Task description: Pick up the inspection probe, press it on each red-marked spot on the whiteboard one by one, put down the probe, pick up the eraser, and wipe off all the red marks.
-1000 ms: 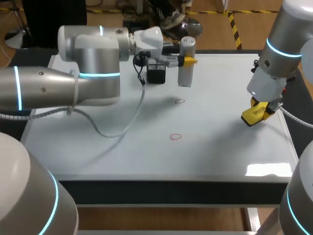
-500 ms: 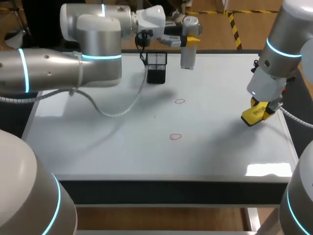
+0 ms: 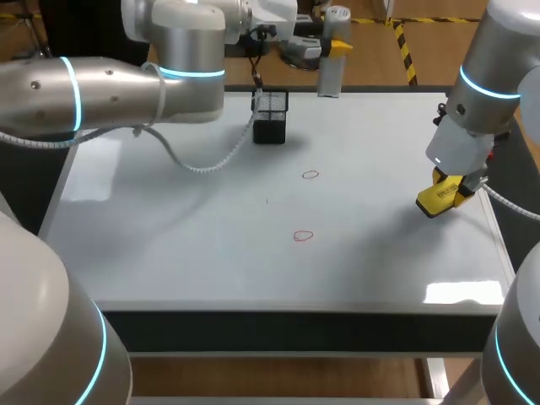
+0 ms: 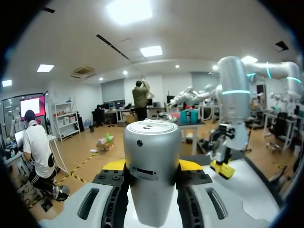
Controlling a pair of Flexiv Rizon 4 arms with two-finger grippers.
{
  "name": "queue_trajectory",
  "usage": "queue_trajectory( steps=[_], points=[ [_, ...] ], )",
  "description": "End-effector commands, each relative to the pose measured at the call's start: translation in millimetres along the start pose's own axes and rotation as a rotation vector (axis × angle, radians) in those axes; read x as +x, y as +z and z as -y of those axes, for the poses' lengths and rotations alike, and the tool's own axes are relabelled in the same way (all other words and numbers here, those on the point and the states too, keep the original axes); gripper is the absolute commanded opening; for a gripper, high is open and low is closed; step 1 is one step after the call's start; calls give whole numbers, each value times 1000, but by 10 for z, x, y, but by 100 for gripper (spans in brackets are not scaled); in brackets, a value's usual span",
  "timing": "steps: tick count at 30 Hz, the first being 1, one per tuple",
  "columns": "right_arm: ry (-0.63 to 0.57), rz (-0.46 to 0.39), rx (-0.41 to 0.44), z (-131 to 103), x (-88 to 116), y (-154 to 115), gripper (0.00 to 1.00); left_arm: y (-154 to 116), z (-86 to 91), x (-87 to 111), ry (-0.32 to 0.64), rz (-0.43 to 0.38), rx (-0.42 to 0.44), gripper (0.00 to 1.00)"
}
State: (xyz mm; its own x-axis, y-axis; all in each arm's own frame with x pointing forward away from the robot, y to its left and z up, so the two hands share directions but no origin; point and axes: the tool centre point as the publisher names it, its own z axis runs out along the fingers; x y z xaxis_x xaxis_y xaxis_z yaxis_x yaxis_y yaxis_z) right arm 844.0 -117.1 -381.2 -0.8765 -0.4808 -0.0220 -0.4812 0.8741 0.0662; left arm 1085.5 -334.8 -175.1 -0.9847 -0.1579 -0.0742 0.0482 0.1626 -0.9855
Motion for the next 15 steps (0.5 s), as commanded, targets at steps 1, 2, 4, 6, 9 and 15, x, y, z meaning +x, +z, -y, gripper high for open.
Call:
queue_trajectory(
  steps=[1,2,4,6,9,15],
  points=[
    [-1,-1,3,4,1,-3,0,55,-52,-111,-3,-35,-2,0],
    [-1,-1,3,4,1,-3,0,56,-64,-123,-2,-35,-3,0],
    [-1,-1,3,4,1,-3,0,49,-80,-146,-4,-35,-6,0],
    [-1,-1,3,4,1,-3,0,39,-97,-165,-8,-33,-9,0],
    [-1,-1,3,4,1,-3,0,22,-108,-203,-15,-34,-5,0],
    [-1,-1,3,4,1,-3,0,22,-108,-203,-15,-34,-5,0]
  ],
)
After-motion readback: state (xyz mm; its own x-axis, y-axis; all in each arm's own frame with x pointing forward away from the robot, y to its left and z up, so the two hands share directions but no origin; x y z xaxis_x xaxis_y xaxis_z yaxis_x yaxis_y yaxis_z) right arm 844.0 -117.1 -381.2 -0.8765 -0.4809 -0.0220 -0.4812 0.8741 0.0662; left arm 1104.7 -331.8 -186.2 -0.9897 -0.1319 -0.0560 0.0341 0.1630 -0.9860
